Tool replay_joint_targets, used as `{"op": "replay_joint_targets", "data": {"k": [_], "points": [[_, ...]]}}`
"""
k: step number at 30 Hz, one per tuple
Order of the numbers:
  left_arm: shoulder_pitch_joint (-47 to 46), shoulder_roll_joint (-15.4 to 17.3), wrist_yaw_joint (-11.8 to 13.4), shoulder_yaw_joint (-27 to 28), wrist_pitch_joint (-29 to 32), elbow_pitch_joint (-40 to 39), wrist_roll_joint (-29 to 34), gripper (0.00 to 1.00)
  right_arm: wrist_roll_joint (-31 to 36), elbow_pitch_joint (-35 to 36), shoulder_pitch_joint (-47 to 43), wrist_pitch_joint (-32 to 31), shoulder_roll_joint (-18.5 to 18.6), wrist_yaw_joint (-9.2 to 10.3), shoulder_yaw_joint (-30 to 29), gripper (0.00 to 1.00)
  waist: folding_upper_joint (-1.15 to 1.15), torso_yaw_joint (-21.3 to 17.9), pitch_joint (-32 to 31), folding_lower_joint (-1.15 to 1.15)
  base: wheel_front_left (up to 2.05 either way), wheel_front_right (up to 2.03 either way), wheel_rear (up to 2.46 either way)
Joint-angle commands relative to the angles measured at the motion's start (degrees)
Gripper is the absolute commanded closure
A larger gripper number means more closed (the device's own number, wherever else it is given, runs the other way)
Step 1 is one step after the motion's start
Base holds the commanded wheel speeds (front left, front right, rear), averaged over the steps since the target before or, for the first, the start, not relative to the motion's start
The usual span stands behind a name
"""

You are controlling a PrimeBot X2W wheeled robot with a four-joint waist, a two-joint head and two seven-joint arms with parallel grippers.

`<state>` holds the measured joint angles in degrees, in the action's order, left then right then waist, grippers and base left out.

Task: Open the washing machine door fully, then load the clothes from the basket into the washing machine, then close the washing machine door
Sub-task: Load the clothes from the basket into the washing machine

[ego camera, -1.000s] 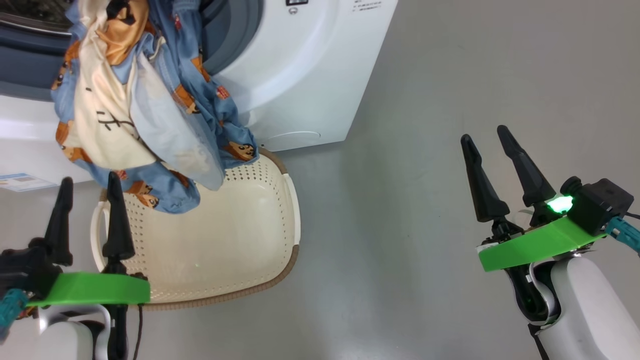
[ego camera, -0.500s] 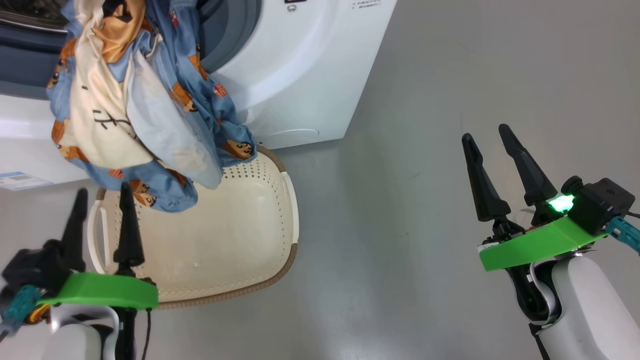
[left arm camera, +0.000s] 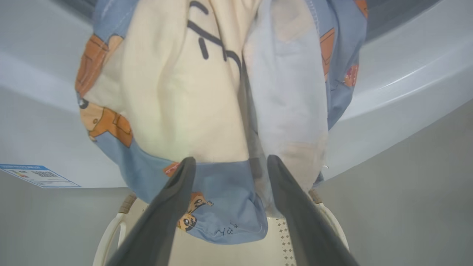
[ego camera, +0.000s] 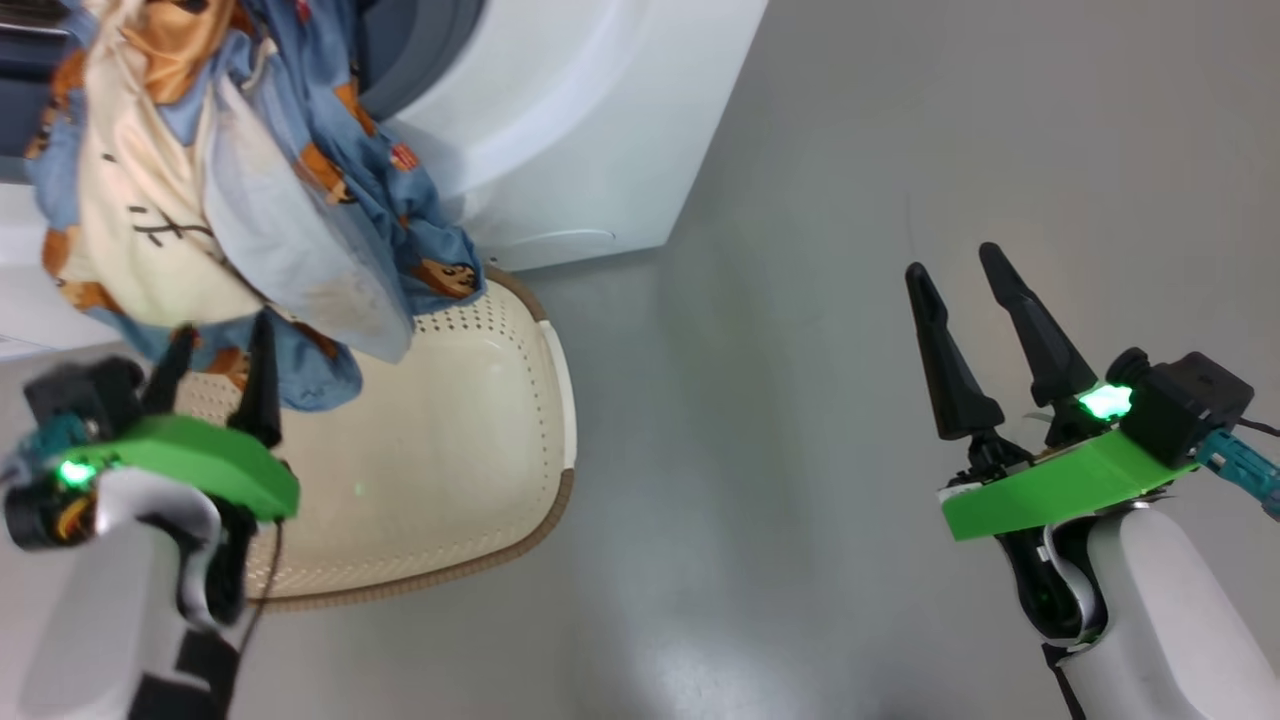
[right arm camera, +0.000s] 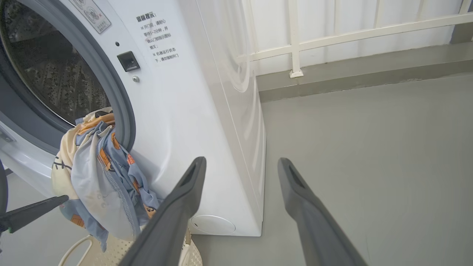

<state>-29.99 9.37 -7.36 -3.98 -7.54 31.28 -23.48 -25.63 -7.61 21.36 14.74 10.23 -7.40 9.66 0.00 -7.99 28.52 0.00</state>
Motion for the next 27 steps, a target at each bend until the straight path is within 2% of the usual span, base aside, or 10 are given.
{"op": "replay_joint_targets", "data": {"k": [1, 8, 15, 27], "points": [[-2.41, 2.89, -0.08, 1.04, -0.36, 0.79, -0.41, 0.00, 0.30, 1.61, 0.50, 0.26, -0.38, -0.09, 1.39, 0.00, 0.00, -1.29, 1.46, 0.00, 0.00, 0.00, 0.00], [-11.37, 7.05, -0.12, -5.62, -2.04, 9.93, -4.96, 0.00, 0.36, 1.89, 1.54, 0.26, -1.38, -0.09, 1.41, 0.00, 0.00, -4.34, 4.75, 0.00, 0.00, 0.00, 0.00], [-16.29, 9.30, -0.12, -15.44, -4.94, 10.59, -11.04, 0.00, 0.62, 2.39, 1.40, 0.26, -2.20, -0.09, 0.77, 0.00, 0.00, -5.67, 6.32, 0.00, 0.00, 0.00, 0.00], [-25.66, 9.31, -0.13, -18.95, -6.78, 18.26, -18.24, 0.00, 0.85, 2.50, 2.79, 0.26, -2.51, -0.09, 1.26, 0.00, 0.00, -5.43, 8.87, 0.00, 0.00, 0.00, 0.00]]}}
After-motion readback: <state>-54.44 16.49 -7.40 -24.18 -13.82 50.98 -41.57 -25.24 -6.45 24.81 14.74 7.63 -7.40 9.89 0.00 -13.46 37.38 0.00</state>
